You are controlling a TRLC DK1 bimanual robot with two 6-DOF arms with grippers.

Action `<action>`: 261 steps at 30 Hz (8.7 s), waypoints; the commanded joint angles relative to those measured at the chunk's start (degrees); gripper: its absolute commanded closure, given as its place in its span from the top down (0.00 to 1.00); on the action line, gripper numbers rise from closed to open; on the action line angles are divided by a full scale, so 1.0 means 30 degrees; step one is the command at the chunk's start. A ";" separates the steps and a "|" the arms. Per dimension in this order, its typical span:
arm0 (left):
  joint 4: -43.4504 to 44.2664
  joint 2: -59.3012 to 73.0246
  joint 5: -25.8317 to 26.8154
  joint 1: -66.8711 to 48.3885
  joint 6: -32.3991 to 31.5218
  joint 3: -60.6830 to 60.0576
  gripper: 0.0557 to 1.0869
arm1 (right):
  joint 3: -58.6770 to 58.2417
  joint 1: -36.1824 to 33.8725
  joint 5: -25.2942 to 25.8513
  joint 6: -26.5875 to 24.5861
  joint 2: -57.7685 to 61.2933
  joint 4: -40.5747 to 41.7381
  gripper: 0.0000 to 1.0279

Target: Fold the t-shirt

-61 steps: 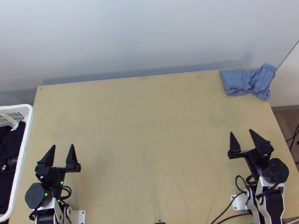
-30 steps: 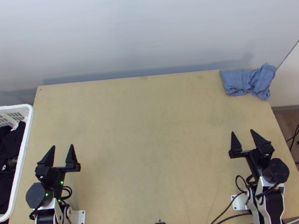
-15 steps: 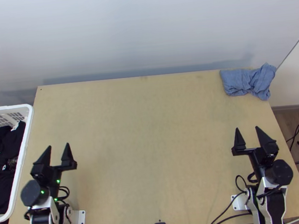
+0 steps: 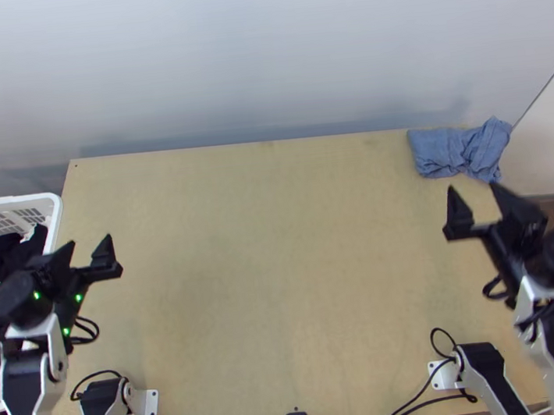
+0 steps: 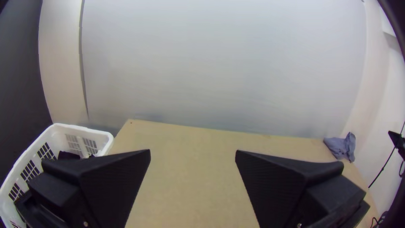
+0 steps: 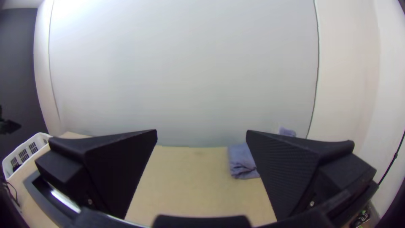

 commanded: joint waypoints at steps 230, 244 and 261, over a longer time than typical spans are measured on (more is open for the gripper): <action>-0.8556 2.6722 -0.1418 -1.9064 0.1994 2.3700 0.03 | 0.7974 0.4493 0.1044 0.1562 0.9399 -0.4735 0.95; -0.6593 3.3783 -0.1594 -2.0822 0.2404 3.1288 0.03 | 0.7095 0.2941 0.1132 0.0976 0.8784 -0.3710 0.95; -0.0939 3.5189 -0.6194 -1.6398 0.2462 3.1699 0.03 | 0.5542 0.3351 0.1103 0.1386 0.9018 -0.2392 0.95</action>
